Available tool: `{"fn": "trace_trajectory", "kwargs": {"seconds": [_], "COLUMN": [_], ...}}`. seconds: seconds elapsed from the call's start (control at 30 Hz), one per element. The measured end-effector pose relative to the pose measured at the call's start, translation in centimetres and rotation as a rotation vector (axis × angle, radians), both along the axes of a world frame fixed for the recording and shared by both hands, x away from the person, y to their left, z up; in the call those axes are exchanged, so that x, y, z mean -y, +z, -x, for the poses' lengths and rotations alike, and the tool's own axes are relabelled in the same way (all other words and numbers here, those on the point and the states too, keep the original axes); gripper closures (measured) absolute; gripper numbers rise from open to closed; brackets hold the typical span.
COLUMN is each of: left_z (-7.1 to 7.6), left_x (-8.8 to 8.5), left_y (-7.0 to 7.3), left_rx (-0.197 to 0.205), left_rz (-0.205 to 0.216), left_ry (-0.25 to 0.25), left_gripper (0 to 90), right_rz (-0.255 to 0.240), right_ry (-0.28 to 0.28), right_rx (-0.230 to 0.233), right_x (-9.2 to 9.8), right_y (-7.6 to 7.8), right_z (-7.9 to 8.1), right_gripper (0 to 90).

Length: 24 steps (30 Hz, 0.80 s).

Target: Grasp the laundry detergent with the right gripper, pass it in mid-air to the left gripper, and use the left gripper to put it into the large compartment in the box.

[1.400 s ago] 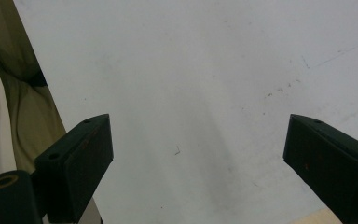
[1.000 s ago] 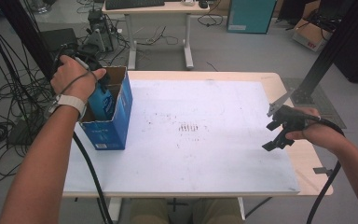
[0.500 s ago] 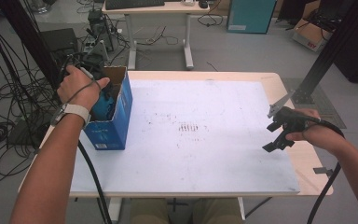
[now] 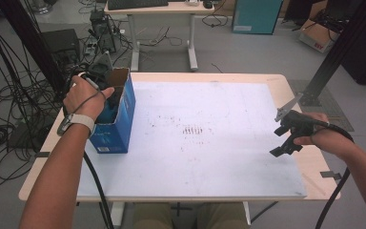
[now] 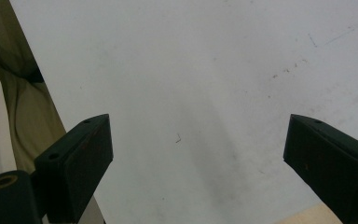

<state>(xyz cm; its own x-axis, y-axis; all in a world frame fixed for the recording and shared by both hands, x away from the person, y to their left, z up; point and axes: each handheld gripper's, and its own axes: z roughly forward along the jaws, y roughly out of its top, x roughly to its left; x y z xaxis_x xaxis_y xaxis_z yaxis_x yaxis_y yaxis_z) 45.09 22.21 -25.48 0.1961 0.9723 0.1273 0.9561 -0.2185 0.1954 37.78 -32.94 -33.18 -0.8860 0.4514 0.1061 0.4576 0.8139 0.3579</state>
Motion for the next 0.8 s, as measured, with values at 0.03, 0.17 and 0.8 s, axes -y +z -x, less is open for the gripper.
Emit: {"fn": "trace_trajectory", "kwargs": {"seconds": [0.03, 0.17, 0.8], "left_z": [0.0, -0.1, -0.2], "left_x": [0.0, -0.2, -0.3], "left_y": [-0.1, -0.7, -1.1], "left_rx": [-0.003, -0.01, -0.014], "left_rz": [-0.003, -0.006, -0.01], "left_ry": [-0.002, 0.001, -0.005], "left_gripper": [37.8, 37.7, 37.6], "right_rz": [0.002, -0.001, -0.004], "right_ry": [0.0, -0.004, -0.008], "right_rx": [-0.002, -0.004, -0.003], "right_x": [0.0, 0.0, 0.2], "right_y": [0.0, -0.2, -0.4], "right_z": [0.0, 0.0, 0.2], "right_gripper": [8.2, 8.2, 8.1]}}
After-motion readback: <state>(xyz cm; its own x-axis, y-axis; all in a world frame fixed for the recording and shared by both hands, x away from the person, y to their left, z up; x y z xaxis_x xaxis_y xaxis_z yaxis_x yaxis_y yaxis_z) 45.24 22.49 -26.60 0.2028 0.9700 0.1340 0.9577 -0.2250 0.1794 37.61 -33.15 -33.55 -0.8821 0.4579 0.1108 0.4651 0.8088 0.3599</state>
